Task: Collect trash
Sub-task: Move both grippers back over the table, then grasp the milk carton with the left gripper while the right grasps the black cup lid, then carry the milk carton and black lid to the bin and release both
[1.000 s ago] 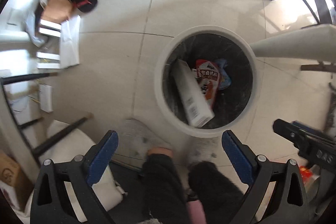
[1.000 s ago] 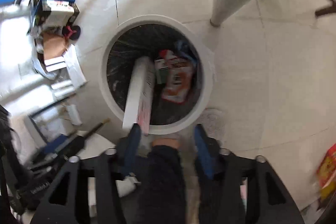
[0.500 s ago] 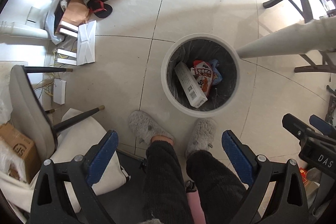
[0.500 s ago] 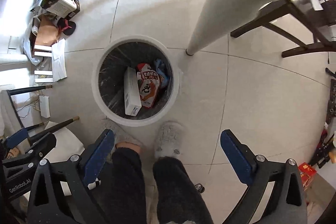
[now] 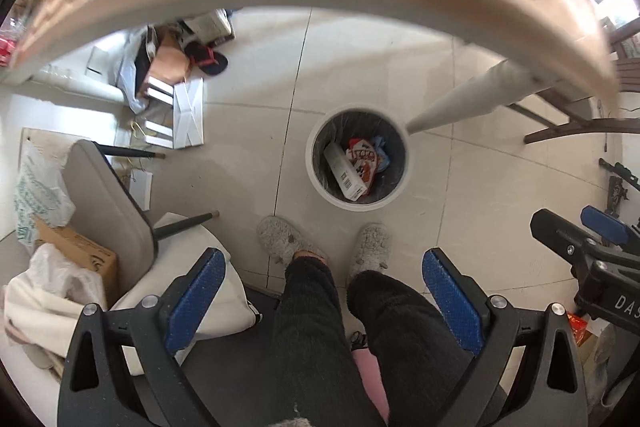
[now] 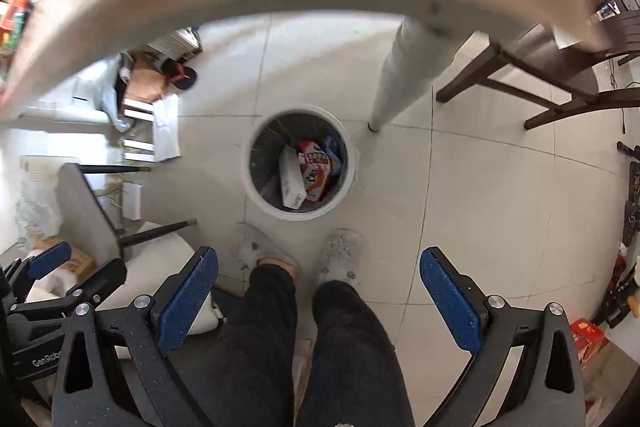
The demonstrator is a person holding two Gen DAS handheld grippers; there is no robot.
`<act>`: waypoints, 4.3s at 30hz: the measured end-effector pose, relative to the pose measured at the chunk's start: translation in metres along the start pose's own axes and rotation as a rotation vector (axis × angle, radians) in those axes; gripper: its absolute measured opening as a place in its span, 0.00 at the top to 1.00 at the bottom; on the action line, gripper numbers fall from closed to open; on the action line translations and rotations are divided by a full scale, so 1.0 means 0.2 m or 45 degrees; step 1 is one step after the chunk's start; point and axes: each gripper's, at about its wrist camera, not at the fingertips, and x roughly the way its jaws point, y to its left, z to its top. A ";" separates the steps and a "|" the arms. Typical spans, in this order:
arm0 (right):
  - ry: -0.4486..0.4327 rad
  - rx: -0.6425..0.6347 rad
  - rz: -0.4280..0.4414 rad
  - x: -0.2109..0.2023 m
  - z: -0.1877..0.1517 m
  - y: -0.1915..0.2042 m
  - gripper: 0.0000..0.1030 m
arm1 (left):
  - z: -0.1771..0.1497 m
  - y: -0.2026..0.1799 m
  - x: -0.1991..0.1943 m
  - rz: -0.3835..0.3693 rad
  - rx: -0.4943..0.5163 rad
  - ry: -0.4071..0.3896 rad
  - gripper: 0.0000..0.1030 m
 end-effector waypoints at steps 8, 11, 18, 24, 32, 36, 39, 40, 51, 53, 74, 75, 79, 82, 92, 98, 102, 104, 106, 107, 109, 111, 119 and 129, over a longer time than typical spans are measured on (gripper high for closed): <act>-0.070 0.056 0.132 -0.56 -0.01 -0.01 0.01 | 0.10 0.00 -0.46 0.090 -0.022 -0.163 0.02; -0.106 0.064 0.150 -0.72 0.05 -0.01 0.01 | 0.24 0.03 -0.58 0.180 0.011 -0.292 0.02; -0.145 0.095 0.153 -0.91 0.46 0.03 0.01 | 0.74 0.25 -0.64 0.295 0.184 -0.357 0.02; -0.154 0.184 0.091 -0.89 0.99 0.09 0.01 | 1.18 0.33 -0.48 0.229 0.391 -0.213 0.03; -0.141 0.316 0.014 -0.67 1.55 0.17 0.01 | 1.53 0.37 -0.10 0.150 0.551 0.041 0.18; -0.121 0.372 -0.008 -0.52 1.72 0.17 0.01 | 1.64 0.46 -0.10 0.020 0.382 0.068 0.53; -0.105 0.409 -0.026 -0.41 1.85 0.16 0.01 | 1.72 0.57 -0.11 -0.039 0.146 0.046 0.53; -0.100 0.422 -0.039 -0.38 1.89 0.16 0.01 | 1.73 0.60 -0.10 -0.038 0.089 0.054 0.53; -0.111 0.419 -0.202 -0.21 2.07 0.26 0.19 | 1.71 0.54 -0.05 0.045 0.135 0.022 0.54; -0.113 0.416 -0.197 -0.21 2.06 0.27 0.20 | 1.70 0.56 -0.08 0.073 0.142 -0.004 0.54; -0.285 0.220 0.134 -0.68 1.05 0.34 0.21 | 0.85 0.17 -0.69 0.067 0.125 -0.306 0.55; -0.283 0.210 0.150 -0.68 0.97 0.34 0.21 | 0.78 0.15 -0.69 0.052 0.113 -0.302 0.55; -0.220 0.174 0.198 -0.63 0.64 0.25 0.21 | 0.49 0.09 -0.60 -0.020 0.071 -0.236 0.55; -0.116 0.165 0.216 -0.49 0.38 0.16 0.21 | 0.31 0.04 -0.44 -0.045 0.041 -0.152 0.55; 0.131 0.112 0.075 0.32 -0.04 -0.04 0.21 | 0.20 0.02 0.50 -0.195 -0.112 0.150 0.54; 0.169 0.129 0.035 0.94 0.00 -0.12 0.21 | 0.32 0.00 1.11 -0.254 -0.128 0.249 0.54; 0.181 0.122 -0.042 1.27 0.09 -0.18 0.20 | 0.35 -0.03 1.38 -0.217 -0.073 0.285 0.54; 0.186 0.109 -0.055 1.39 0.12 -0.19 0.20 | 0.36 -0.04 1.46 -0.213 -0.059 0.295 0.54; 0.194 0.099 -0.066 1.50 0.15 -0.21 0.20 | 0.36 -0.04 1.51 -0.218 -0.062 0.307 0.54; 0.203 0.097 -0.054 1.54 0.16 -0.22 0.19 | 0.36 -0.04 1.54 -0.231 -0.067 0.314 0.53; 0.212 0.088 -0.049 1.62 0.18 -0.23 0.19 | 0.36 -0.03 1.56 -0.245 -0.082 0.323 0.53; 0.218 0.073 -0.033 1.69 0.20 -0.23 0.17 | 0.37 -0.04 1.57 -0.236 -0.063 0.322 0.48; 0.232 0.074 0.071 1.78 0.22 -0.18 0.12 | 0.38 0.01 1.53 -0.182 -0.071 0.303 0.05; 0.171 0.069 0.028 1.58 0.21 -0.09 0.02 | 0.29 0.05 1.31 -0.003 -0.017 0.215 0.05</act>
